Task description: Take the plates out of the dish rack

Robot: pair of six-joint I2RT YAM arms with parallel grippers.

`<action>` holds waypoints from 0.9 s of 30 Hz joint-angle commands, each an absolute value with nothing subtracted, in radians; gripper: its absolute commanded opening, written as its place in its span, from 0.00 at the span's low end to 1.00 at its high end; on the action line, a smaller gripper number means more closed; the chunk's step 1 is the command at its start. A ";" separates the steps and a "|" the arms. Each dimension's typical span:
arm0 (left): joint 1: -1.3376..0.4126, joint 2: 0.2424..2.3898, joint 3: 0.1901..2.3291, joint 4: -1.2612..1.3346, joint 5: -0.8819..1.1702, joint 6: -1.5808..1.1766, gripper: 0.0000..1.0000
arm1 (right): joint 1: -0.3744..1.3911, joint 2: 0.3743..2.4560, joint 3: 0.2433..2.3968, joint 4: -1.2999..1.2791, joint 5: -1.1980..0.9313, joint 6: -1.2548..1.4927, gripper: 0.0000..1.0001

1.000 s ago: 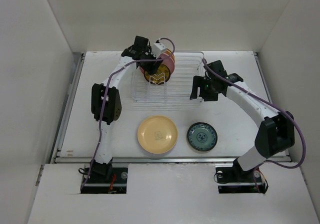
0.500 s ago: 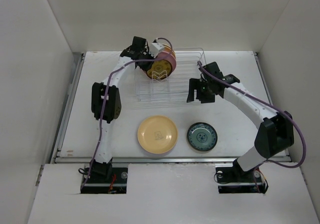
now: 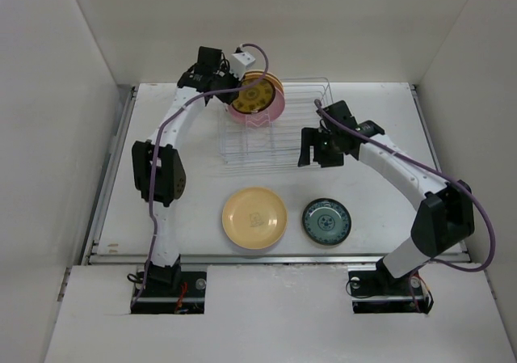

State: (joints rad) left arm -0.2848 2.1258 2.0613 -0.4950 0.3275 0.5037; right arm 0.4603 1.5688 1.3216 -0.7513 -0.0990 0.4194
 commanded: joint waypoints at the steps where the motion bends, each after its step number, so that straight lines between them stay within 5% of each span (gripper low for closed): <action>1: -0.278 2.029 2.108 -0.511 0.455 0.434 0.00 | 0.476 1.549 1.374 -0.739 -0.084 0.425 0.81; 10: -0.278 1.974 2.166 -0.727 0.636 0.171 0.00 | 0.476 1.459 1.384 -0.719 -0.081 0.407 0.87; 18: -0.360 2.005 2.175 -1.179 0.759 0.193 0.00 | 0.476 1.307 1.574 -0.970 0.445 0.695 0.88; 23: -0.558 2.063 2.134 -1.394 0.787 0.366 0.00 | 0.476 1.175 1.562 -1.068 0.606 0.834 0.88; 27: -0.716 2.086 2.086 -1.329 0.715 0.341 0.00 | 0.476 1.066 1.506 -1.068 0.635 0.853 0.88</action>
State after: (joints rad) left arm -0.6315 2.0850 2.1178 -1.2503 0.7059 0.3096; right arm 0.4664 1.1107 1.5337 -1.0046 0.5312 0.7856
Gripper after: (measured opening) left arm 0.072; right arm 0.879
